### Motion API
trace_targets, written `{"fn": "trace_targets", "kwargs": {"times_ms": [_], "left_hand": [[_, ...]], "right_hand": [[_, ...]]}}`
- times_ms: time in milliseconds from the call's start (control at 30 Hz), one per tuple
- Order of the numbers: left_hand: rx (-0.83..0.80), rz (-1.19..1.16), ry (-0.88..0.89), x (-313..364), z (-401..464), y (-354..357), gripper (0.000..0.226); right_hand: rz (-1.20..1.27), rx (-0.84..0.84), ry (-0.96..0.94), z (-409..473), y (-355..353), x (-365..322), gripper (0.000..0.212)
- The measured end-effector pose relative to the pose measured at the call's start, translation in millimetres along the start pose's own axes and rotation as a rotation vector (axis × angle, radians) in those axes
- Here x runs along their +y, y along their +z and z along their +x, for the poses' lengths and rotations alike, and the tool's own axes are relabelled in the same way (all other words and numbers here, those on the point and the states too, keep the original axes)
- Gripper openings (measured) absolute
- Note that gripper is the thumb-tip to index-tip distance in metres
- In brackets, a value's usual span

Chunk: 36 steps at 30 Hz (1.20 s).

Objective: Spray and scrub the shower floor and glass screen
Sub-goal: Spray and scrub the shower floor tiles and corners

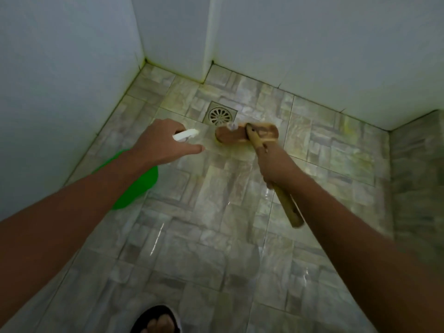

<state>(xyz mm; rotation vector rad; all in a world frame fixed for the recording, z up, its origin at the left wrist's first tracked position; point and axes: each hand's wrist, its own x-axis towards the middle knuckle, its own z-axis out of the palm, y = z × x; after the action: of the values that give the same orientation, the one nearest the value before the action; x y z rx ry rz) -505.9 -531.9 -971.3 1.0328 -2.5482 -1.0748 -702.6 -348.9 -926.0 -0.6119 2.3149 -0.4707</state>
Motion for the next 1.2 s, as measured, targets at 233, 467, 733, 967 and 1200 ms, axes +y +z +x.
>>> {"fn": "trace_targets", "kwargs": {"times_ms": [233,467,733,967,1200], "left_hand": [[-0.069,0.009,-0.013,5.1,0.1,5.0,0.065],[0.114,0.011,-0.132,7.8,-1.9,1.3,0.064],[0.093,-0.095,-0.124,4.6,0.1,5.5,0.058],[0.061,-0.077,-0.172,8.9,0.6,3.2,0.057],[0.061,-0.123,-0.311,0.5,-13.2,-4.7,0.058]], "right_hand": [[-0.18,-0.107,0.029,-87.5,27.0,65.6,0.043],[-0.284,-0.178,-0.024,-55.5,31.6,27.9,0.034],[-0.175,-0.221,-0.051,21.0,18.7,-39.8,0.055],[-0.315,-0.305,0.09,-55.1,34.8,37.3,0.047],[-0.176,-0.26,0.034,25.1,22.7,-54.9,0.029]]}}
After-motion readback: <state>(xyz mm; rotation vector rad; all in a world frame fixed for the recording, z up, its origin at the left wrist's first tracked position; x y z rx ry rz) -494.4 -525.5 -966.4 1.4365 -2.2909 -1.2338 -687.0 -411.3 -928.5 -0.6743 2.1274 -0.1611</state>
